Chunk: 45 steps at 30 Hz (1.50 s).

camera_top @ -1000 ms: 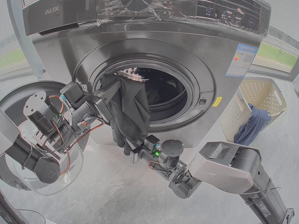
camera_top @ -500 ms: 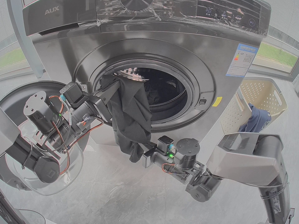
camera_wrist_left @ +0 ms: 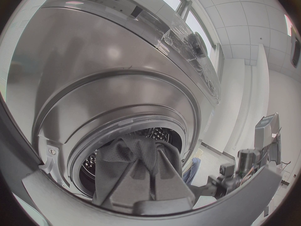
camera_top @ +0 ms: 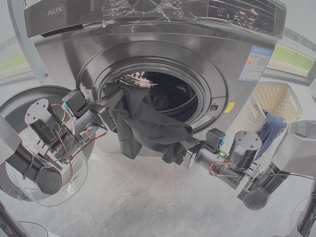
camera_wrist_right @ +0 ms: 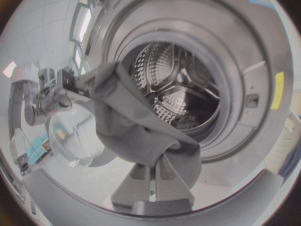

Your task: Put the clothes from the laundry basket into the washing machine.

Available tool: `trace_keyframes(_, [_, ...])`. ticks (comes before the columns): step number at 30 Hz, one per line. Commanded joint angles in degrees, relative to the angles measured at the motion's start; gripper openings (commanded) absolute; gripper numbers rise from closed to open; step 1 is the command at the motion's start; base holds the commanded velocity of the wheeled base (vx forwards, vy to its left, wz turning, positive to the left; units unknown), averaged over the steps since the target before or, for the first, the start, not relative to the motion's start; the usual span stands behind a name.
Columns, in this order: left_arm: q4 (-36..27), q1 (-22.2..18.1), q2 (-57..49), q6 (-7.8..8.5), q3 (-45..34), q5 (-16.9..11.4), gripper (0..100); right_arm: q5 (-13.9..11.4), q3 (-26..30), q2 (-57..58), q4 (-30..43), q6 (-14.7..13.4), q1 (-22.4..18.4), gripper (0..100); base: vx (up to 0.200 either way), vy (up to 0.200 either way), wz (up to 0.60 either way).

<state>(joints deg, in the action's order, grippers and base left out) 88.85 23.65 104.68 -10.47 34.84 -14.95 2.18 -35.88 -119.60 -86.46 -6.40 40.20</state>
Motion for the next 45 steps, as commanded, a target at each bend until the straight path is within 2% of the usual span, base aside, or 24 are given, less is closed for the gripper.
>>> trace_keyframes(1, [0.0, -0.7, -0.5, 0.28, -3.0, 0.0, 0, 2.1, 4.2, 10.5, 0.1, -1.1, -1.4, 0, 0.0, 0.0, 0.0])
trace_keyframes(6, [0.0, -0.6, -0.6, 0.36, -6.8, 0.0, 0, 2.5, 6.0, 17.0, 0.1, -2.1, -1.4, 0, 0.0, 0.0, 0.0])
trace_keyframes(15, [0.0, -0.3, -0.4, 0.89, -10.1, -0.7, 0, 2.4, 5.6, 17.6, -0.3, -2.3, -0.7, 0, 0.0, 0.0, 0.0])
trace_keyframes(16, [0.0, -0.2, -0.4, 0.89, -10.7, -0.8, 100, 2.3, 5.3, 17.6, -0.4, -2.3, -0.5, 0, 0.0, 0.0, 0.0])
trace_keyframes(22, [0.0, -0.4, 0.3, 0.89, -11.2, -0.5, 100, 2.3, 3.1, 17.6, -1.6, -3.2, 1.3, 0, 0.0, 0.0, 0.0])
trace_keyframes(37, [0.0, -0.7, 3.5, 1.42, -12.2, -0.6, 100, 2.4, 3.1, 17.6, -2.0, -3.2, 3.6, 0, 0.0, 0.0, 0.0])
trace_keyframes(39, [0.0, -0.5, 4.7, 2.03, -12.8, -0.7, 100, 2.4, 3.2, 17.6, -2.0, -3.2, 3.6, 0, 0.0, 0.0, 0.0])
trace_keyframes(42, [0.1, -0.5, 6.3, 3.79, -13.5, -0.7, 100, 2.4, 3.3, 17.6, -2.0, -3.2, 3.6, 0, 0.0, 0.0, 0.0])
trace_keyframes(43, [0.1, -0.6, 7.1, 5.37, -13.9, -0.8, 100, 2.4, 3.3, 17.6, -2.0, -3.2, 3.6, 0, 0.0, 0.0, 0.0])
trace_keyframes(44, [0.1, -0.6, 7.1, 5.37, -13.9, -0.8, 100, 2.4, 3.3, 17.6, -2.0, -3.2, 3.6, 0, 0.0, 0.0, 0.0])
trace_keyframes(45, [0.1, -0.5, 7.6, 6.43, -14.5, -1.4, 100, 2.4, 2.7, 17.5, -1.9, -3.1, 3.6, 0, 0.0, 0.0, 0.0])
